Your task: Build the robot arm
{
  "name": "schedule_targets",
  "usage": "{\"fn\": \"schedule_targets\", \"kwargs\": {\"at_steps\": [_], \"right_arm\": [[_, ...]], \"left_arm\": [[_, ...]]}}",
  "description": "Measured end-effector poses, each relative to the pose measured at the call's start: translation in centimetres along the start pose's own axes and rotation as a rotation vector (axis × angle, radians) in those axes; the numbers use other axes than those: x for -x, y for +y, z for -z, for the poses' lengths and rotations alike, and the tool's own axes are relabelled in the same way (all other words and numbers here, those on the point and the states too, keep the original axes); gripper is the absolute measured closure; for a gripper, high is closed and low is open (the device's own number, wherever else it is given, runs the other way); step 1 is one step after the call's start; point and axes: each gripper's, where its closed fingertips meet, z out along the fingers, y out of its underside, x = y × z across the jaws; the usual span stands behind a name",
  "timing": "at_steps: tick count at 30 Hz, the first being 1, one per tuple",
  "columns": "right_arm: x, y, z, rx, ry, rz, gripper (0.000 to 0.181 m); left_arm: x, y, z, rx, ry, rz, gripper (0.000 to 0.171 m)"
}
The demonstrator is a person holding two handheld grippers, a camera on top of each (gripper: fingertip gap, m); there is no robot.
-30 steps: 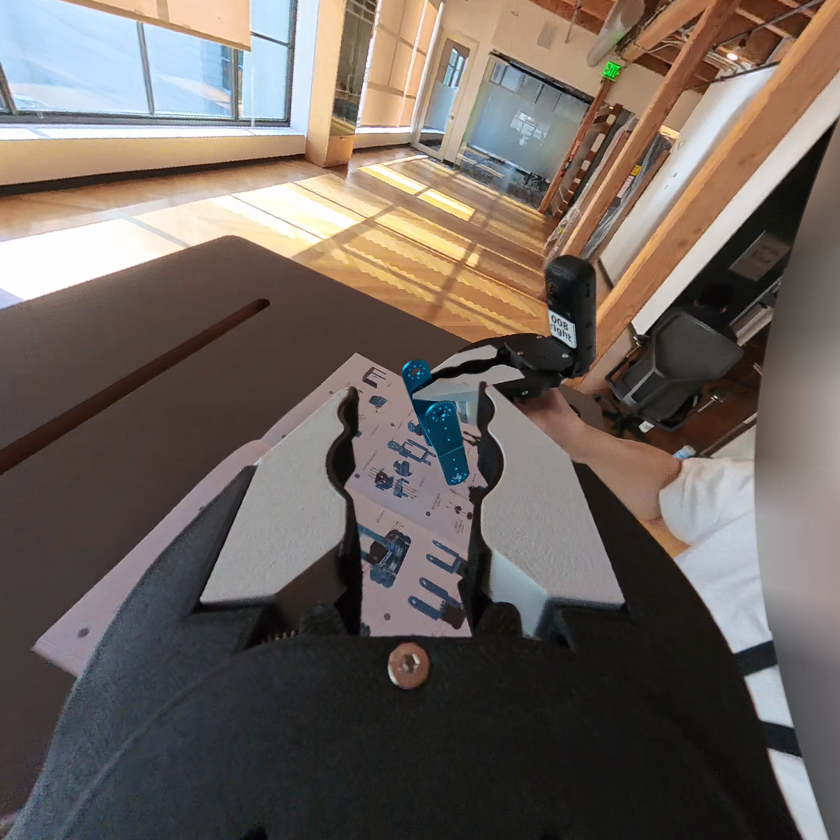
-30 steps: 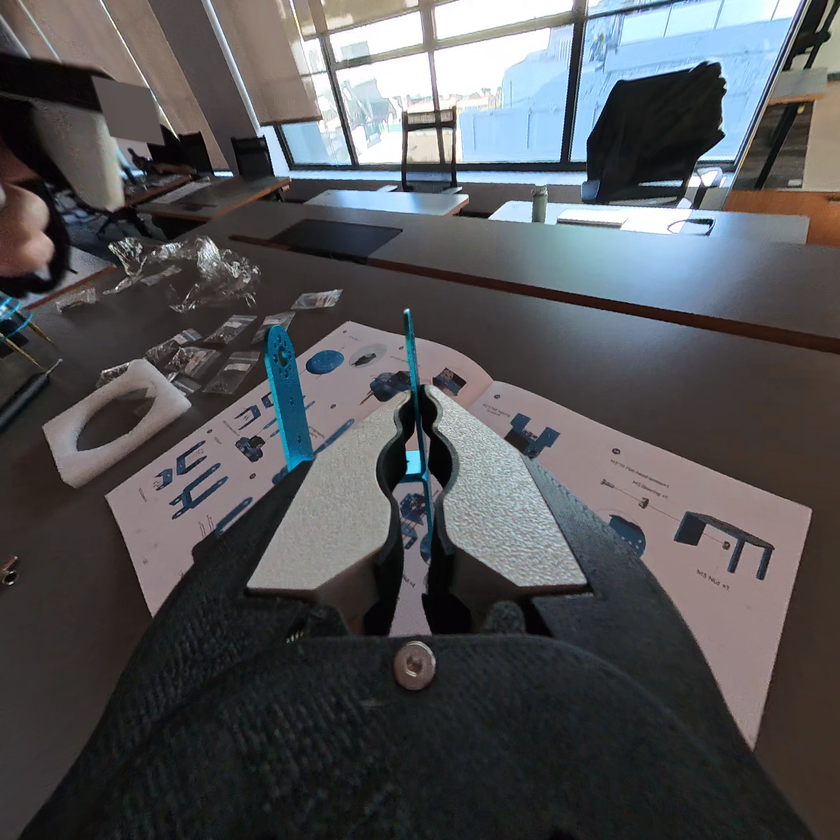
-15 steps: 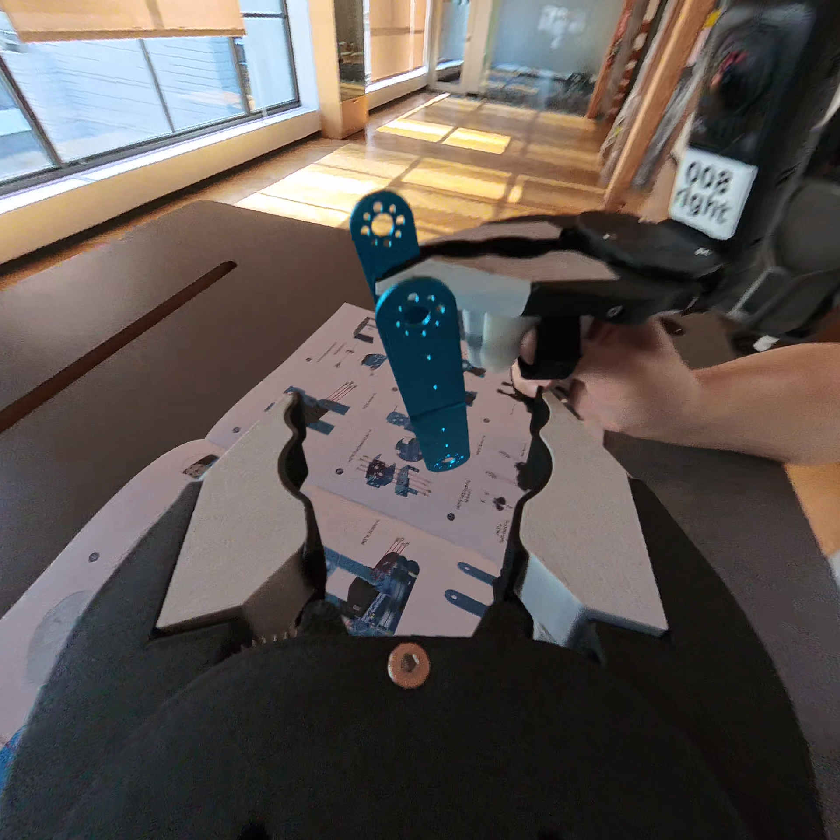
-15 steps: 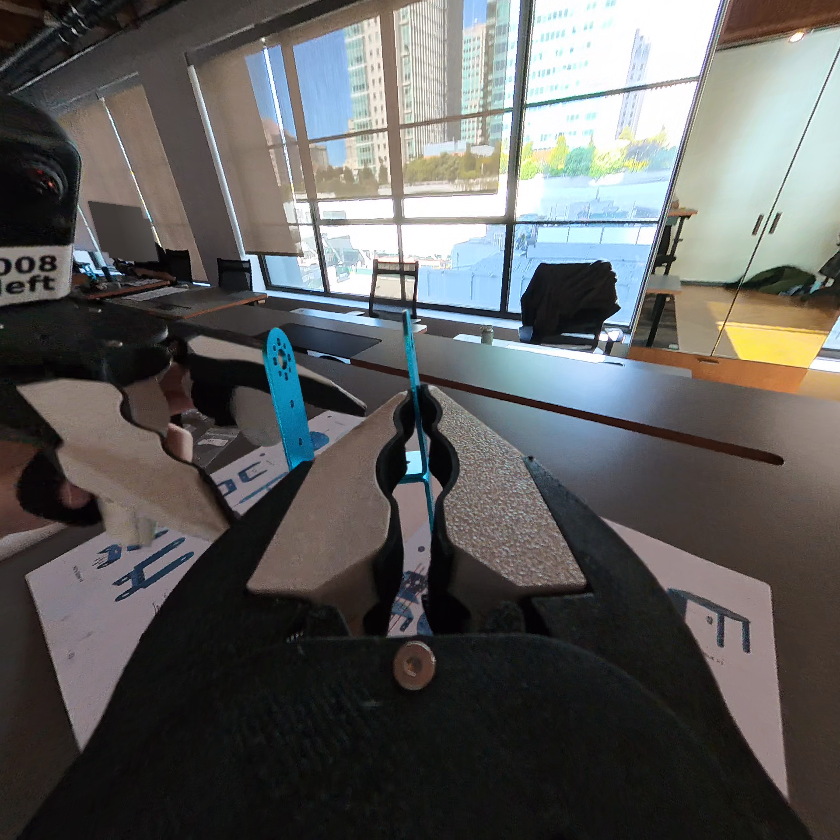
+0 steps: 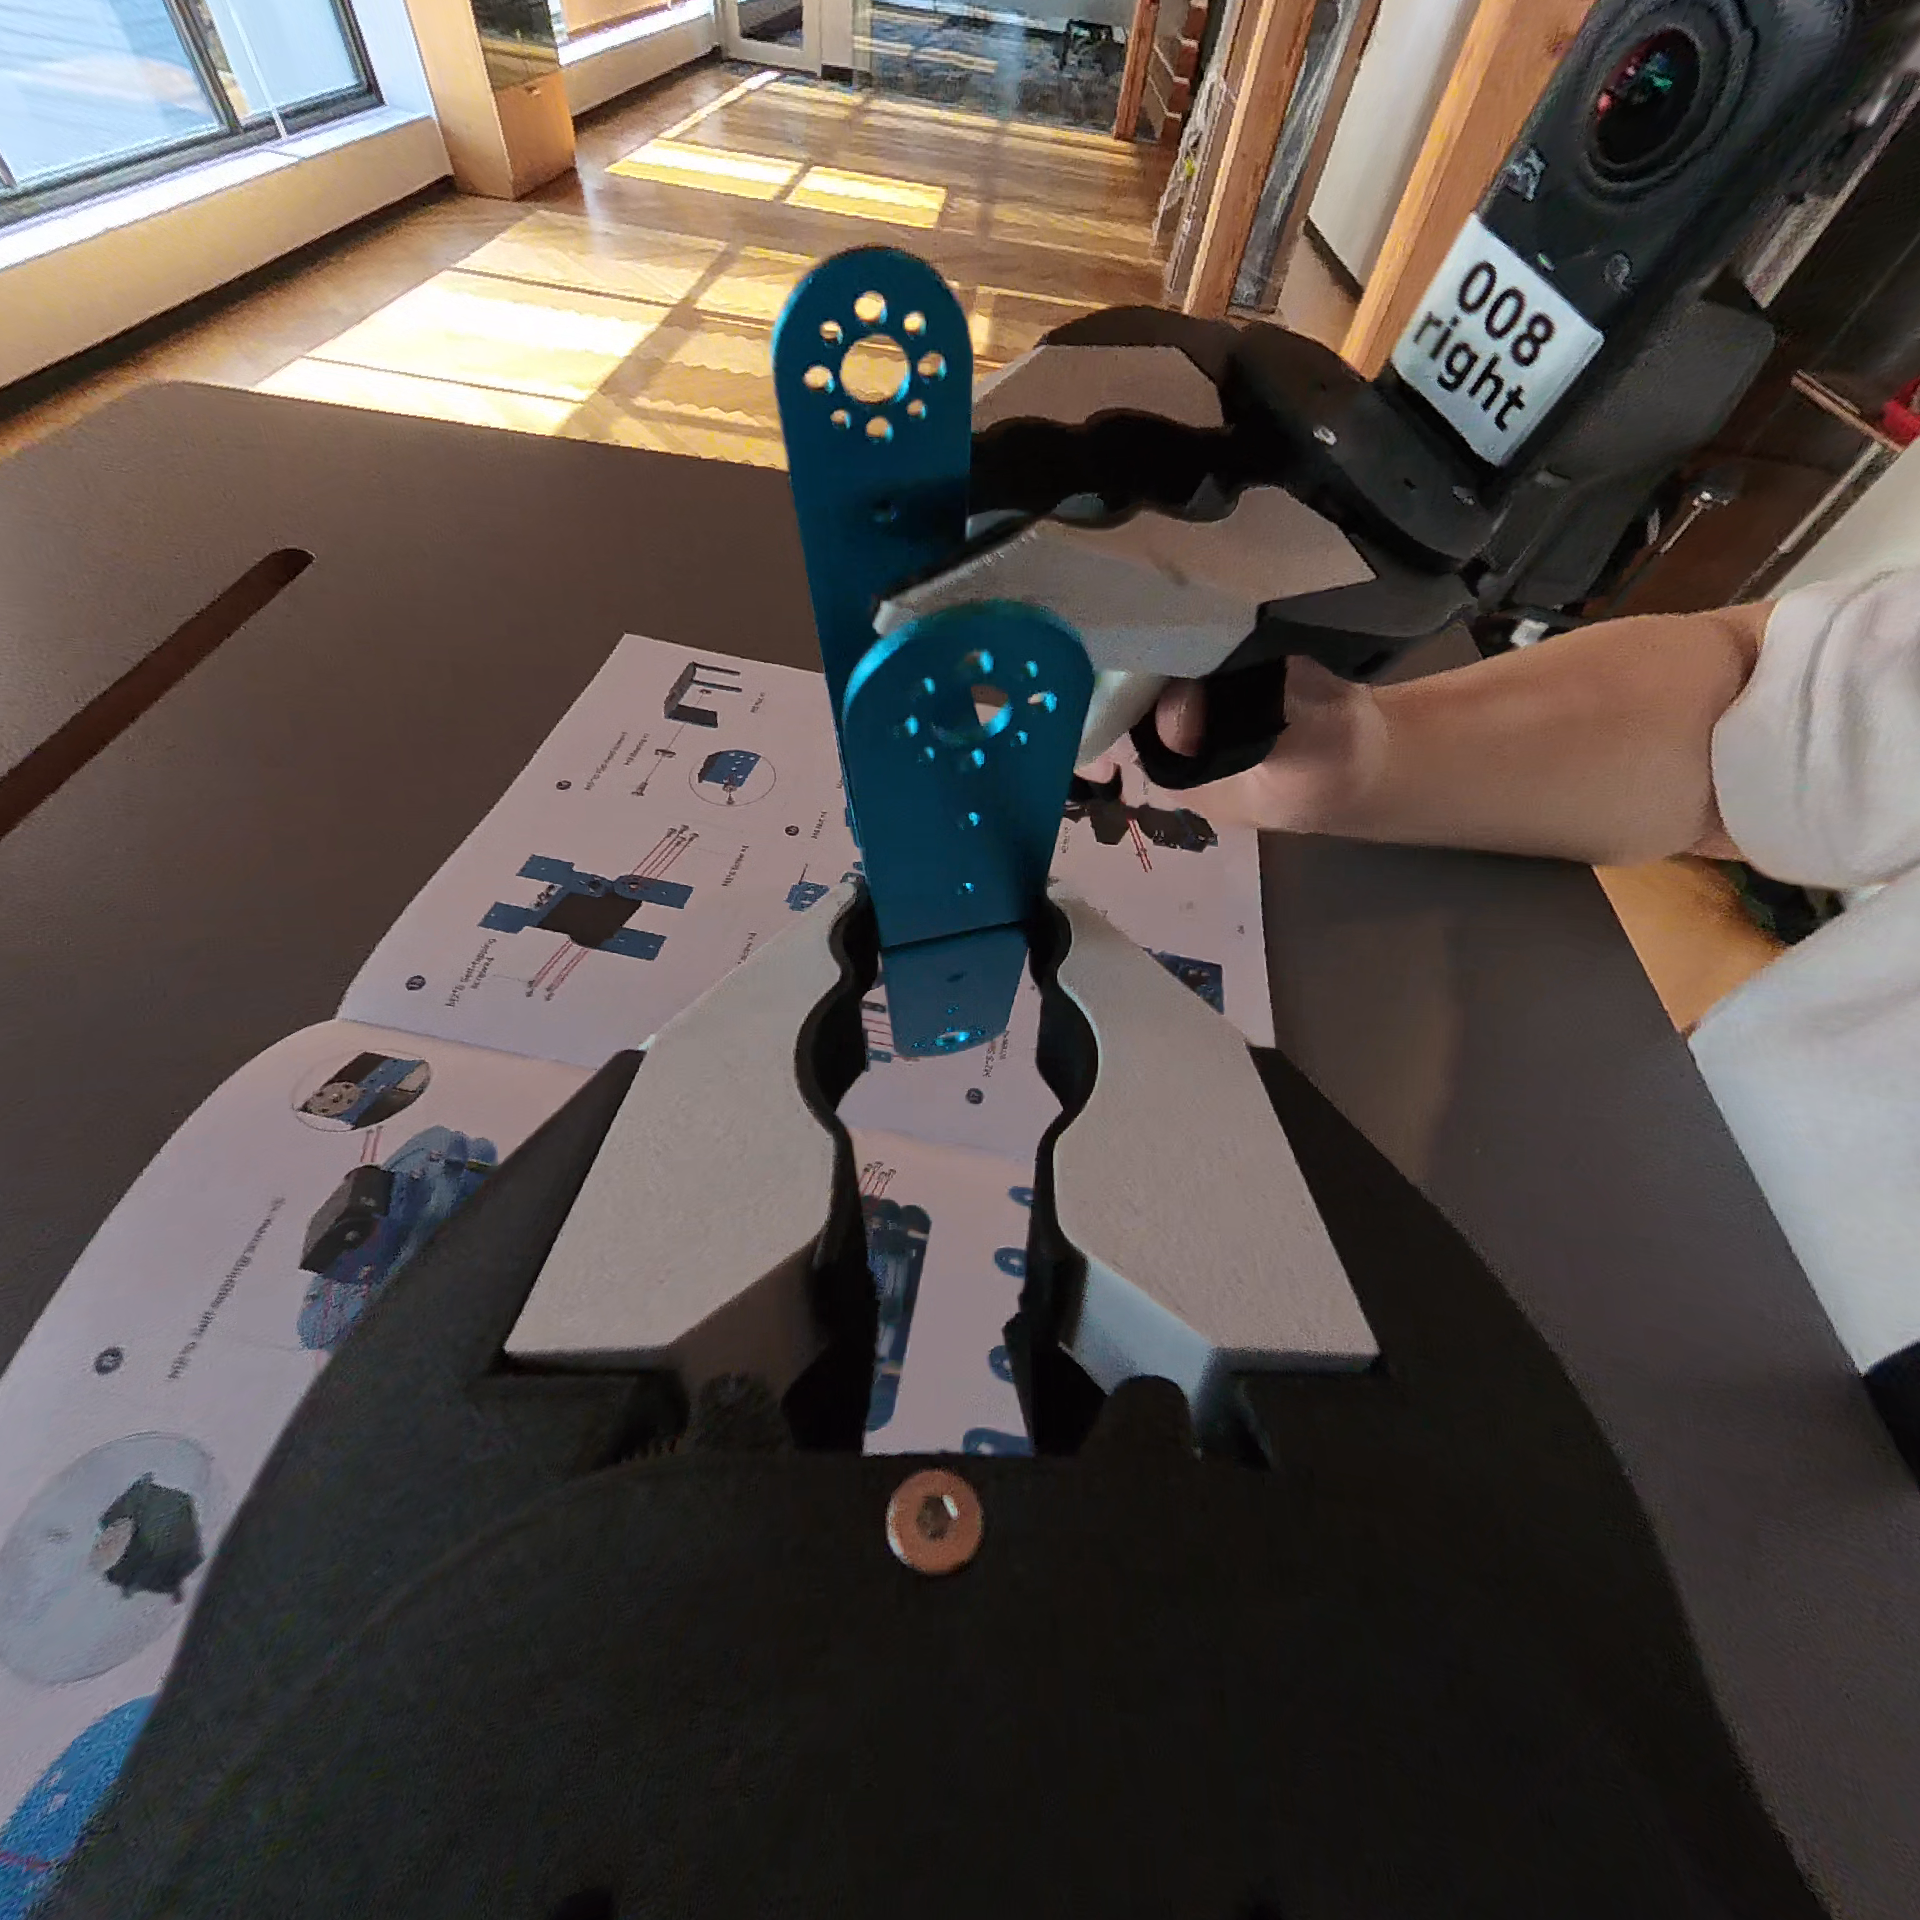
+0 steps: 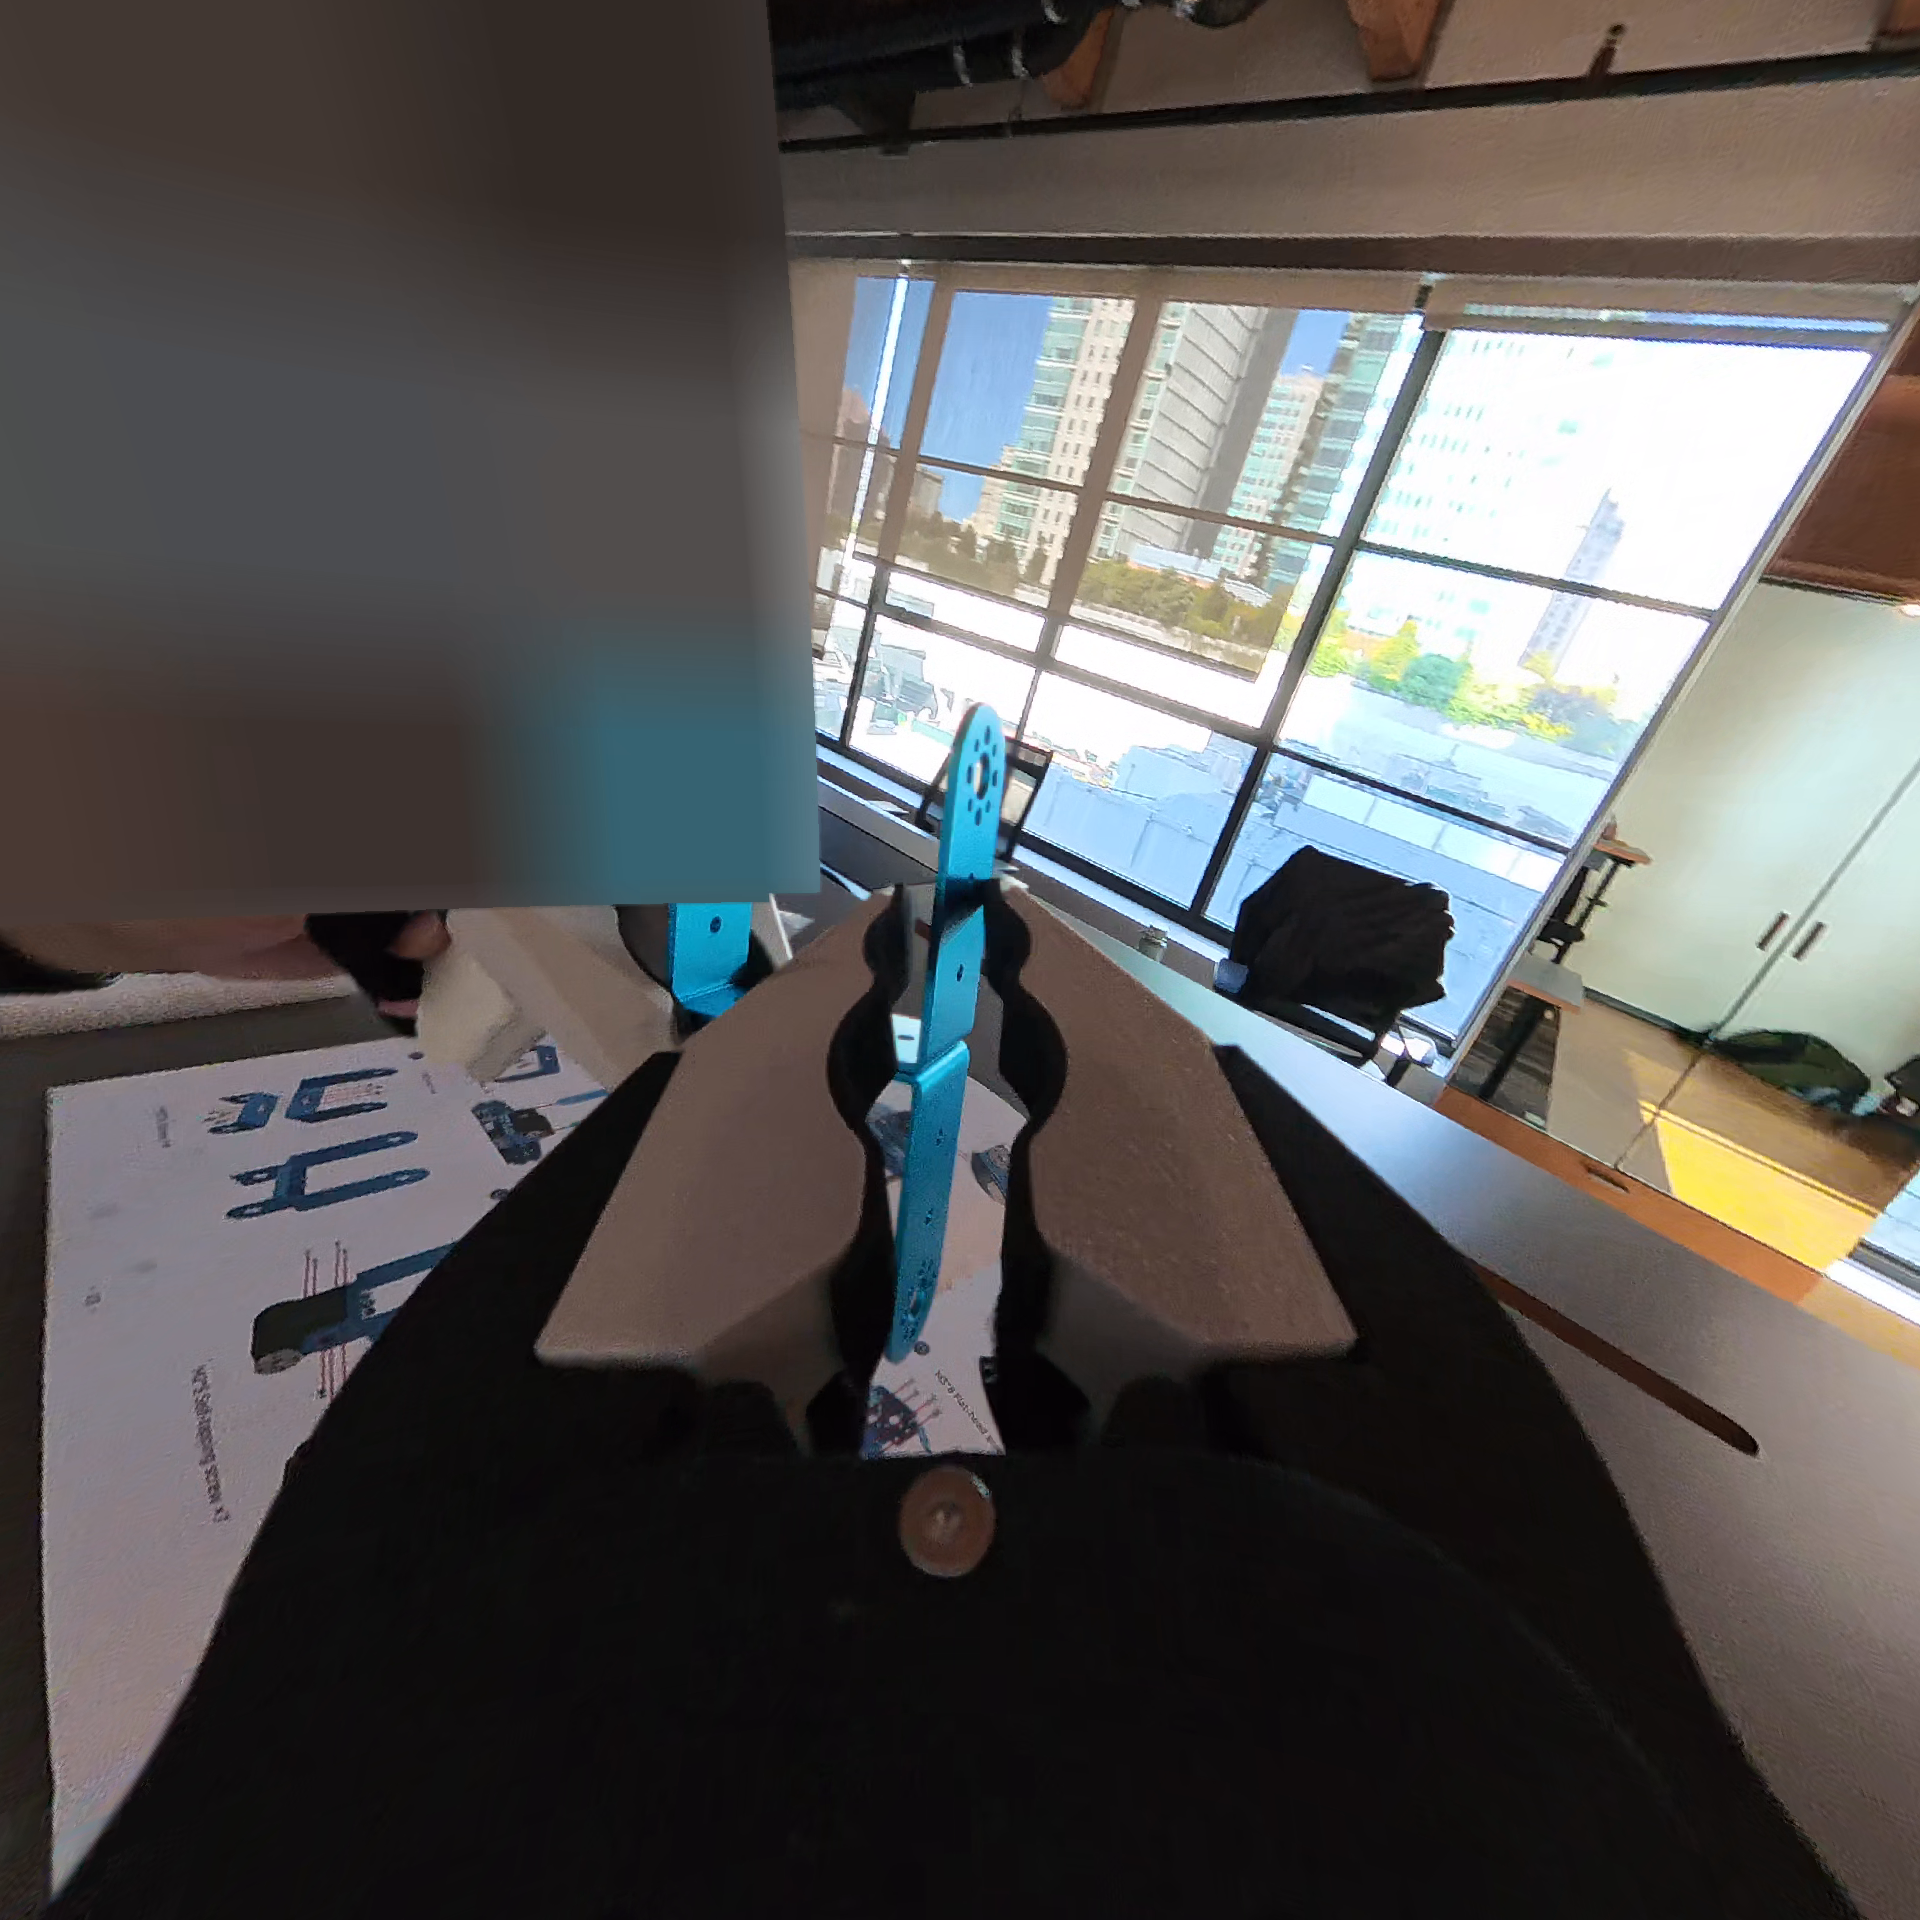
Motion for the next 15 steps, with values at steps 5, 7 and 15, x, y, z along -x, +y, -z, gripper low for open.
{"fn": "schedule_targets", "kwargs": {"at_steps": [5, 7, 15], "right_arm": [[1.9, -0.8, 0.5, -0.041, -0.189, 0.032, 0.160], [3.0, -1.2, 1.0, -0.054, -0.281, 0.066, 0.149], [4.1, 0.0, 2.0, 0.054, -0.383, 0.225, 0.148]], "left_arm": [[0.0, 0.3, 1.4, 0.030, -0.025, -0.218, 0.145], [-0.1, 0.2, 1.9, 0.042, -0.059, -0.319, 0.145], [-1.8, -0.7, 2.5, 0.061, -0.100, -0.518, 0.144]]}}
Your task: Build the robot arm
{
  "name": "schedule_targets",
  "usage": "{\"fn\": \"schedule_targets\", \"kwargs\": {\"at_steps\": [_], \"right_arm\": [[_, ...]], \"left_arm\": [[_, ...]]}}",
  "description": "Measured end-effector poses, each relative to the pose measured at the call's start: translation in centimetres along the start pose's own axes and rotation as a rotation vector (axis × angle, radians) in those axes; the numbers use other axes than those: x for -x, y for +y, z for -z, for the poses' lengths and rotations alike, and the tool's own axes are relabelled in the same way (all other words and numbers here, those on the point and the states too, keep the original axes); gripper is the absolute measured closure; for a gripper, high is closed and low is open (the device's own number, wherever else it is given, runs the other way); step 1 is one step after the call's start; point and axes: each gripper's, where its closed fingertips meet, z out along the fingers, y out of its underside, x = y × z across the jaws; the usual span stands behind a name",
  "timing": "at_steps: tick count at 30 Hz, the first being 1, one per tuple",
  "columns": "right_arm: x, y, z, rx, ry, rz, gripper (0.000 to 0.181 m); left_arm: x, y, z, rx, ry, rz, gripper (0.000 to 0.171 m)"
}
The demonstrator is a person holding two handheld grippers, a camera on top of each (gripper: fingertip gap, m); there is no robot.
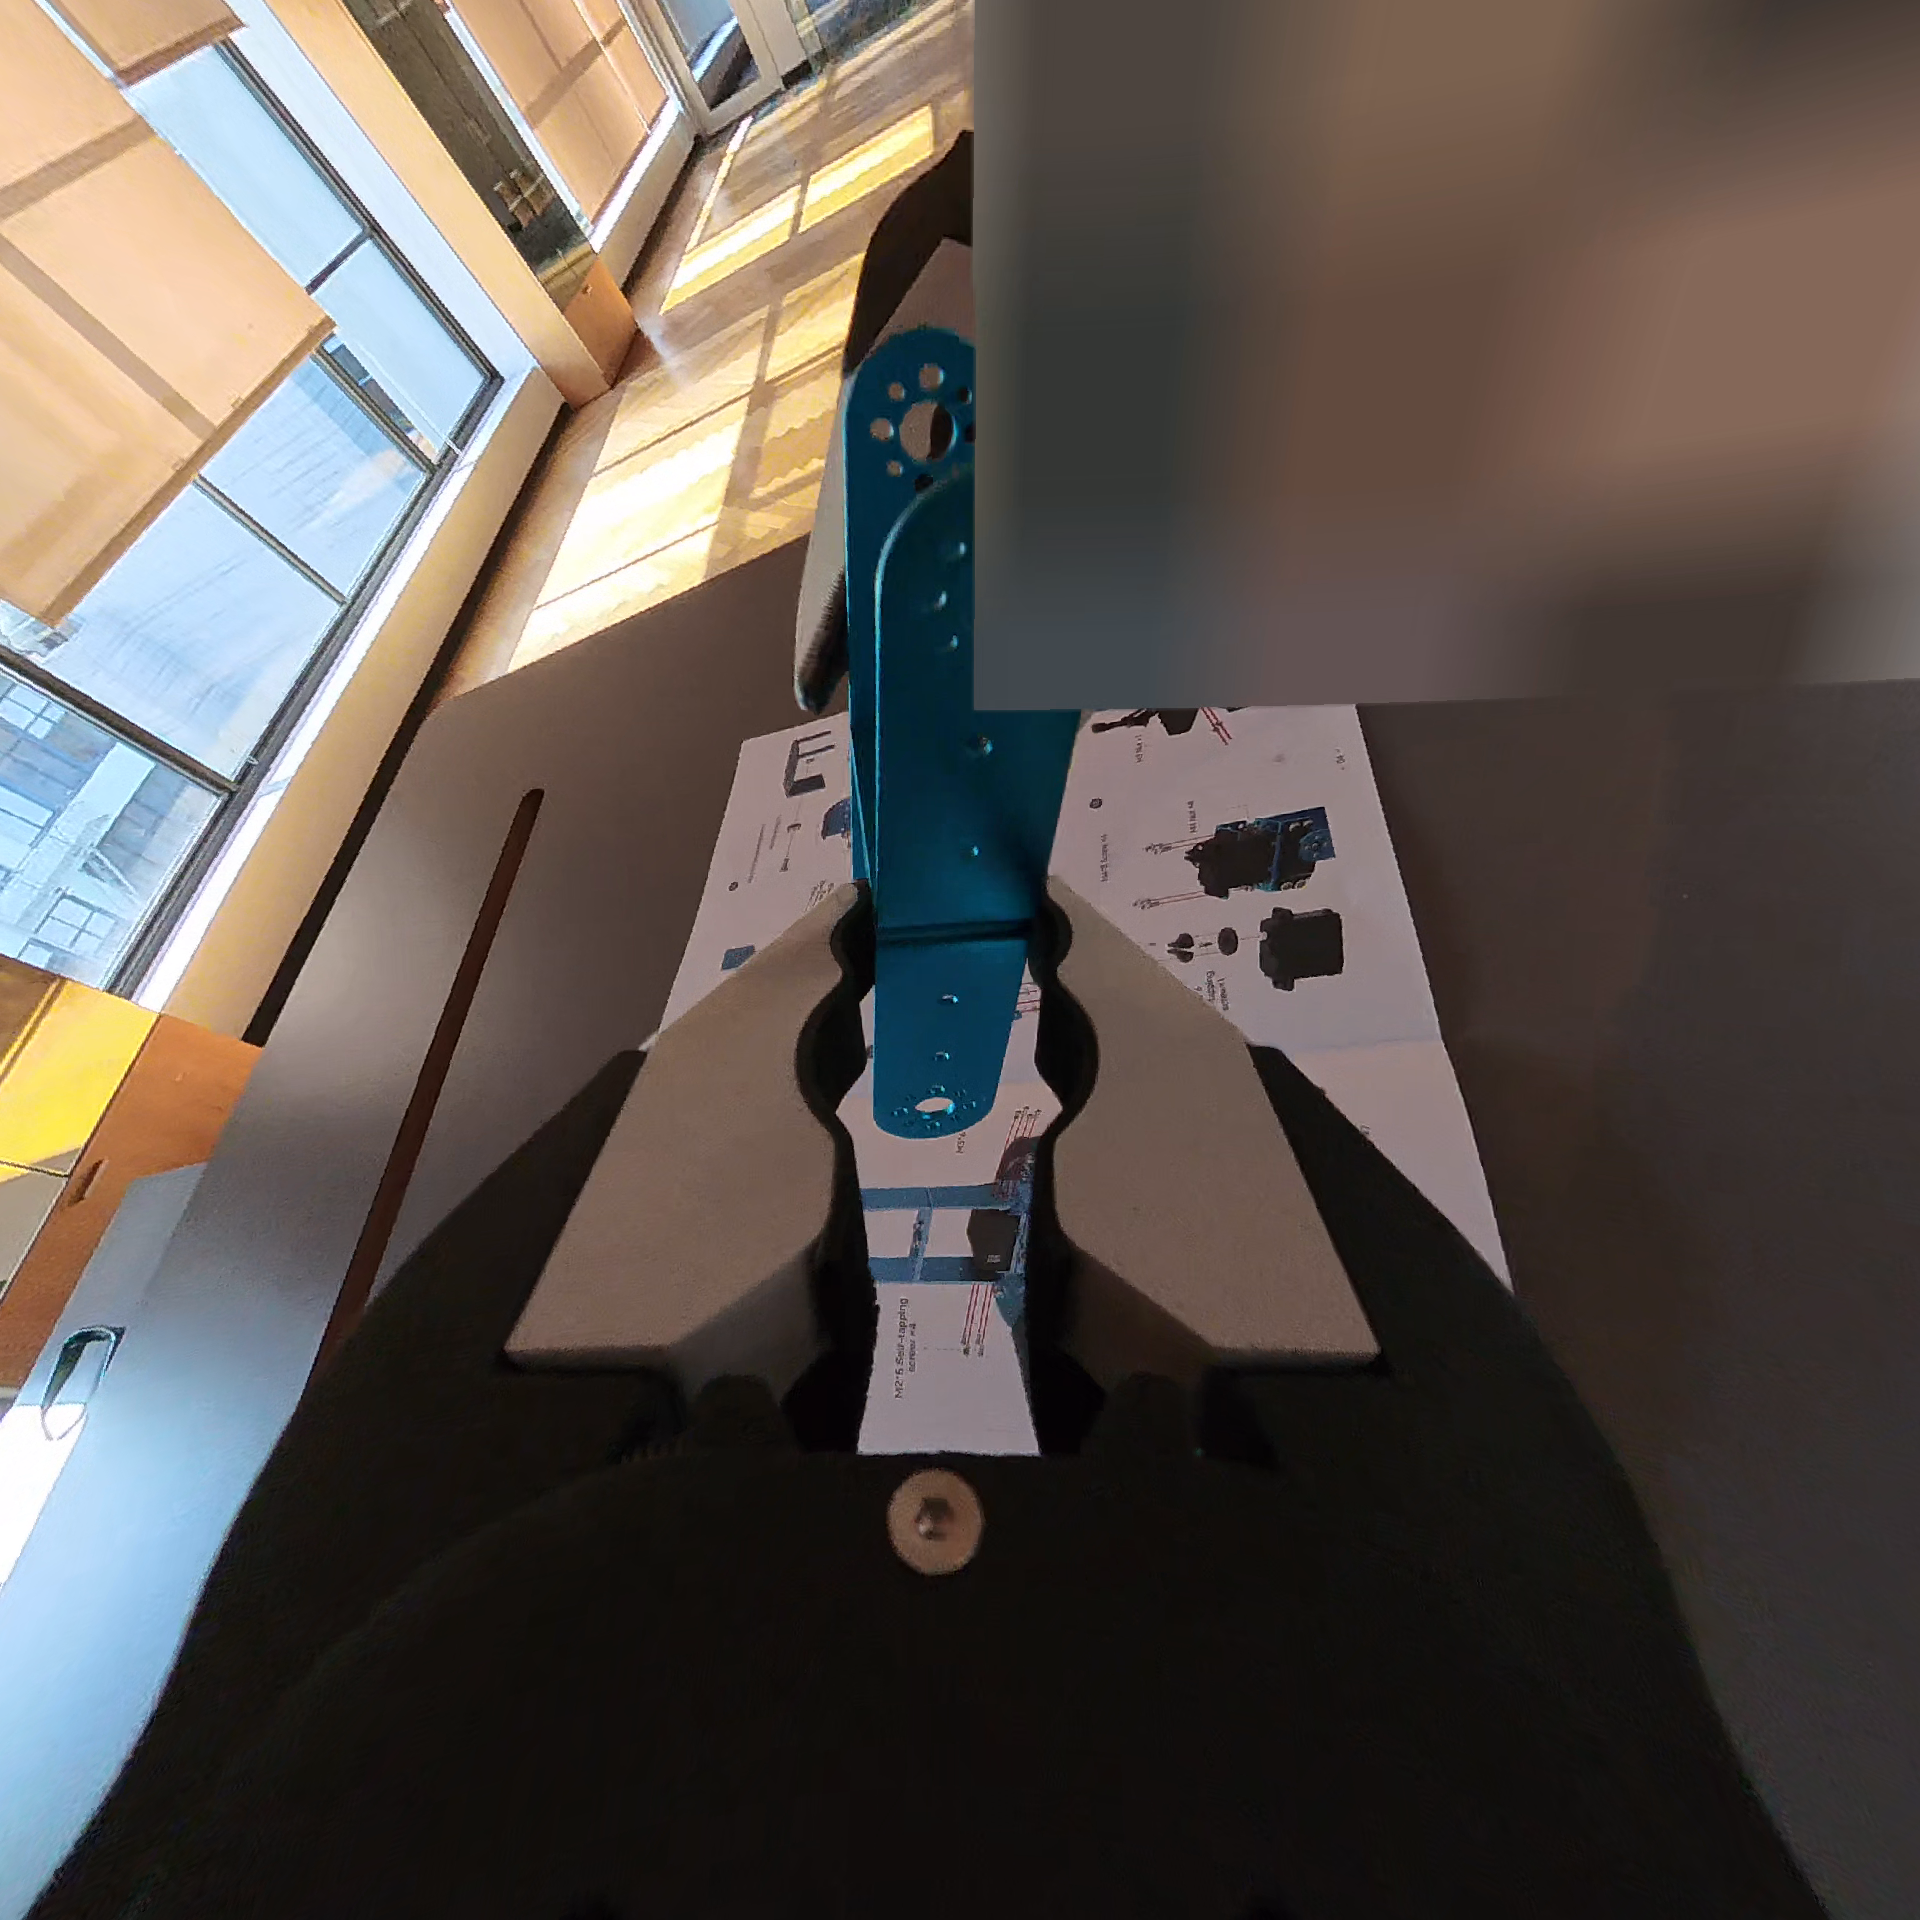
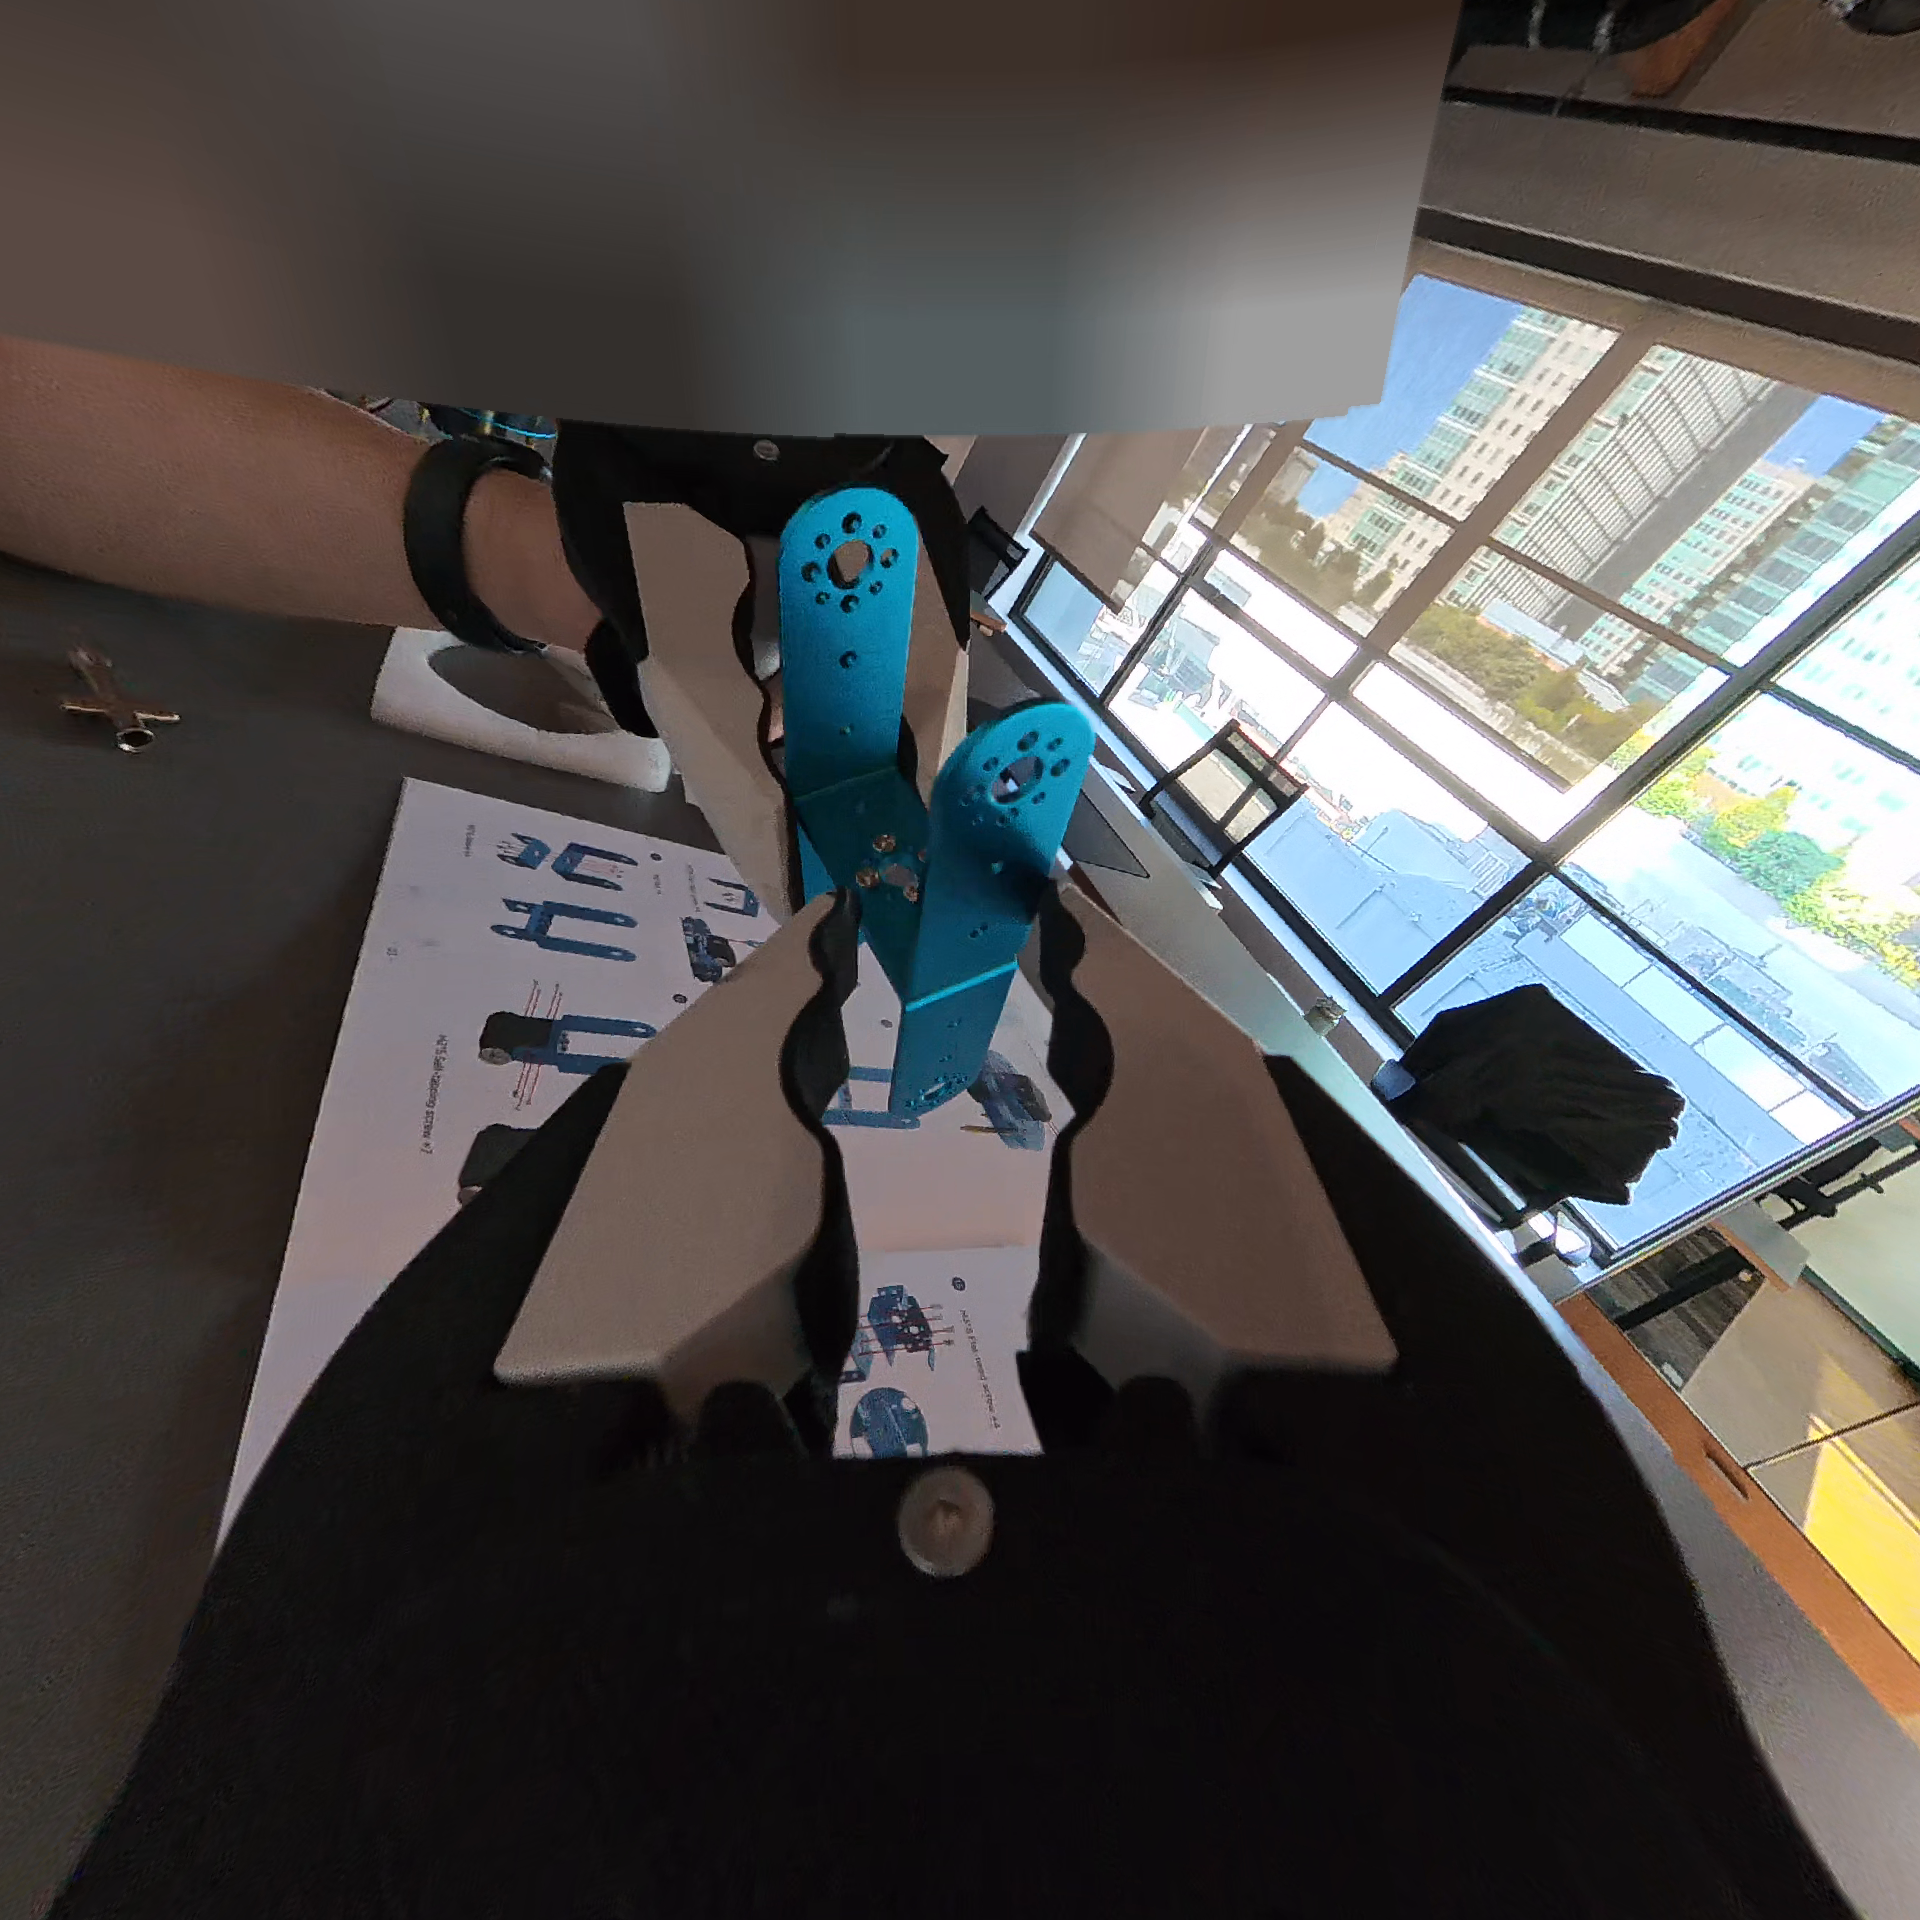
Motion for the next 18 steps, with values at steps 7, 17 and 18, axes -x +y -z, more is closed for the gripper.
{"fn": "schedule_targets", "kwargs": {"at_steps": [7, 17, 18], "right_arm": [[1.0, 0.8, 0.1, 0.036, -0.100, -0.080, 0.143], [2.4, 0.0, 0.0, 0.019, -0.132, 0.013, 0.155], [2.4, -0.3, 0.0, 0.018, -0.118, 0.042, 0.155]], "left_arm": [[-0.9, -1.1, 0.5, -0.069, 0.114, 0.117, 0.144], [-2.4, -2.5, 1.3, -0.145, 0.162, 0.003, 0.144], [-2.5, -2.7, 1.4, -0.151, 0.148, -0.025, 0.144]]}}
